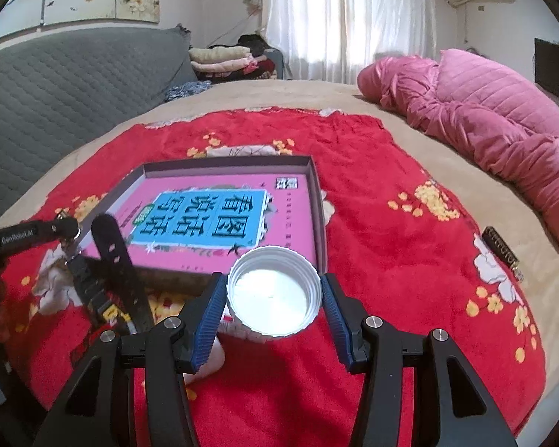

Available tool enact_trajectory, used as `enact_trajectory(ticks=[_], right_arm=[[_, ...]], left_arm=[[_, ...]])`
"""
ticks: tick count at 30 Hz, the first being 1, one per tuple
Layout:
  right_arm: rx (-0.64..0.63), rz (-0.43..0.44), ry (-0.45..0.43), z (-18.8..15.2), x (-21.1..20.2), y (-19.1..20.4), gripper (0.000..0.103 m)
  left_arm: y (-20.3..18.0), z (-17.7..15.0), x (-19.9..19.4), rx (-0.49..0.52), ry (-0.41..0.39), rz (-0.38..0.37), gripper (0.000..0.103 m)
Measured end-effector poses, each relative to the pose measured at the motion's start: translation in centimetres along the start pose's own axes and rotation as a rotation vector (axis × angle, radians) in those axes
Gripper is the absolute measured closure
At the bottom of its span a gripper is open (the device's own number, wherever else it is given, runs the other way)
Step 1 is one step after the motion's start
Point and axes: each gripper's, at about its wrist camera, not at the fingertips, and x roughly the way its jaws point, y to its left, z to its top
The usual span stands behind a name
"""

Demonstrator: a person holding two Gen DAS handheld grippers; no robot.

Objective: Organize rigid objects
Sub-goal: 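Carry the jar over the grey box with the left tool while the right tool carries the cap there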

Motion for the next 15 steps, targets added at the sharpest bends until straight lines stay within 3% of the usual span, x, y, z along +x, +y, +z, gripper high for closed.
enact_trajectory(ticks=[10,15], right_arm=[[-0.028,-0.042,0.016,1.1,1.1,0.5,0.05],[-0.029,-0.056,0.013,2.0,1.9,0.6,0.05]], left_arm=[[0.6,1.0,3.1,-0.043,0.023,-0.051,0.066],[-0.1,0.8,3.8,-0.008,0.038,-0.089,0.066]])
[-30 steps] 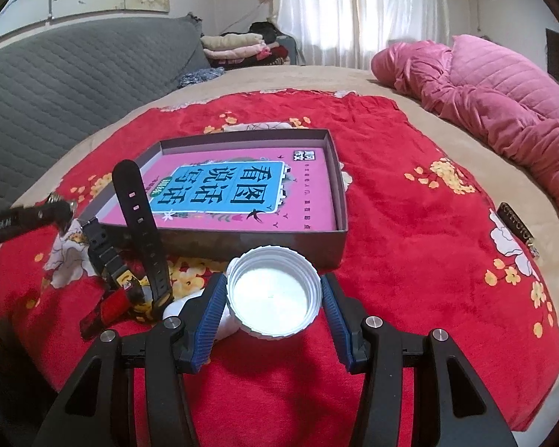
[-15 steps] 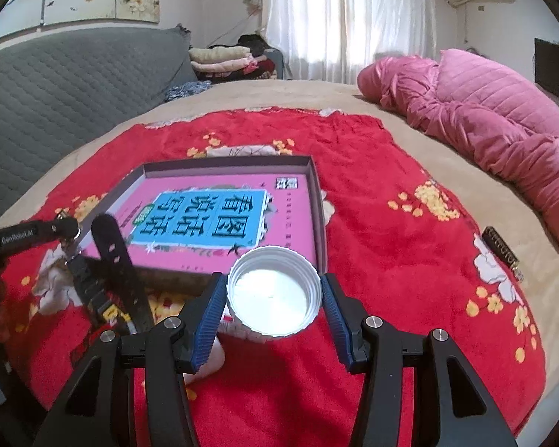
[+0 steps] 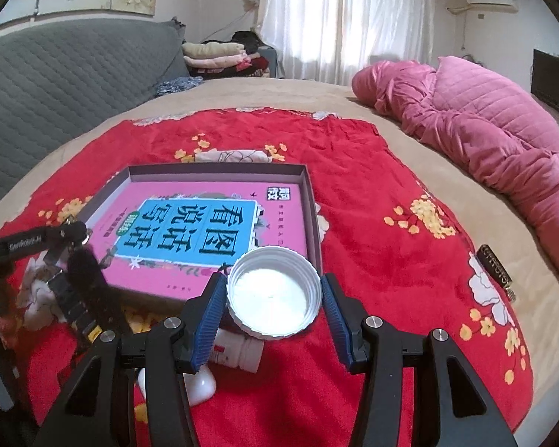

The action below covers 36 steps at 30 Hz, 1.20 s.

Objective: Organize rigid objects
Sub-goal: 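Carry the jar over the grey box with the left tool while the right tool carries the cap there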

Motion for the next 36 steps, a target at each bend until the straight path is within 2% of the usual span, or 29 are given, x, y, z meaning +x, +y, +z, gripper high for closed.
enact_trajectory(ticks=[8,22,25,29,36], right_arm=[[0.003,-0.008,0.012,1.1,1.7,0.0,0.05],[-0.036,0.017,0.145,2.2,7.1,1.6,0.05],[-0.039,0.017,0.166,2.1,7.6,1.6,0.05],[-0.049,-0.002,0.194,2.0,8.0,1.5,0.05],[-0.071,-0.044,0.229,1.8,8.5,1.5,0.05]], left_arm=[[-0.5,-0.2,0.3,0.051,0.003,-0.013,0.066],[0.4,0.0,0.4,0.046,0.019,-0.095,0.066],[0.3,0.0,0.4,0.055,0.016,-0.079,0.066],[-0.6,-0.2,0.4,0.13,0.006,0.03,0.066],[-1.2,-0.6,0.6,0.192,0.011,0.08,0.066]])
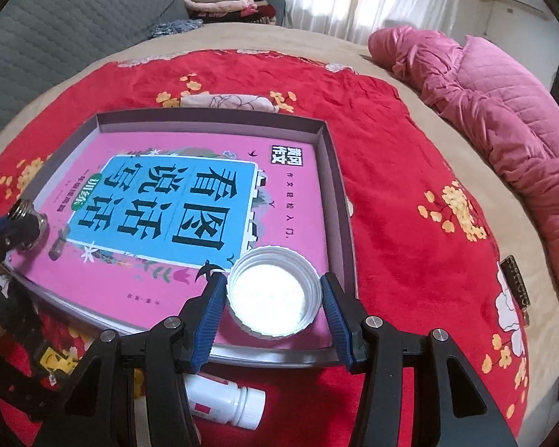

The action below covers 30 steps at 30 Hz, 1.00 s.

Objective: Organize rigid objects
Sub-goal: 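Carry the jar over the grey box with the left tool while the right tool carries the cap there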

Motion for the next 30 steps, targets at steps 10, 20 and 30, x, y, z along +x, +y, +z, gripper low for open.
enact_trajectory(ticks=[10,20,30], right_arm=[[0.002,0.012,0.048,0.3,0.3,0.0,0.05],[-0.014,-0.005,0.077,0.6,0.3,0.2,0.049],[-0.005,0.001,0.083,0.3,0.3,0.3,0.049]], left_arm=[[0.7,0.2,-0.1,-0.039,0.012,-0.051,0.066],[1.0,0.3,-0.2,-0.036,0.017,-0.062,0.066],[0.8,0.2,-0.3,-0.023,0.016,-0.059,0.066]])
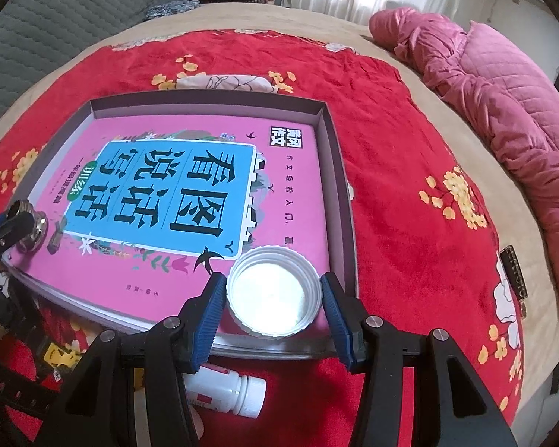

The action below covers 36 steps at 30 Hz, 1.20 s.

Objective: Organize rigid objects
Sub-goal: 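Carry the jar over the grey box with the left tool while the right tool carries the cap there, then lower the jar into the box and open the left tool while the right tool releases the cap inside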

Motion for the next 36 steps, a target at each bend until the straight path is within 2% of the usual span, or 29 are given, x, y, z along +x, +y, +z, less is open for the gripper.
enact_trajectory(ticks=[8,14,23,36], right_arm=[[0.014,0.005,-0.007,-0.1,-0.2,-0.3,0.048],[0.026,-0.003,-0.025,-0.4,-0.6,-0.5,0.041],[0.068,0.025,-0.04,-0.9,-1.2,-0.9,0.041],[0.085,0.054,-0.121,-2.6,-3.6,-1.1,0.037]], left_arm=[[0.0,0.1,0.1,-0.013,0.002,-0.018,0.066],[0.1,0.1,0.1,-0.023,0.002,-0.031,0.066],[0.1,0.1,0.1,-0.023,0.003,-0.031,0.066],[-0.2,-0.1,-0.2,-0.01,0.014,-0.049,0.066]])
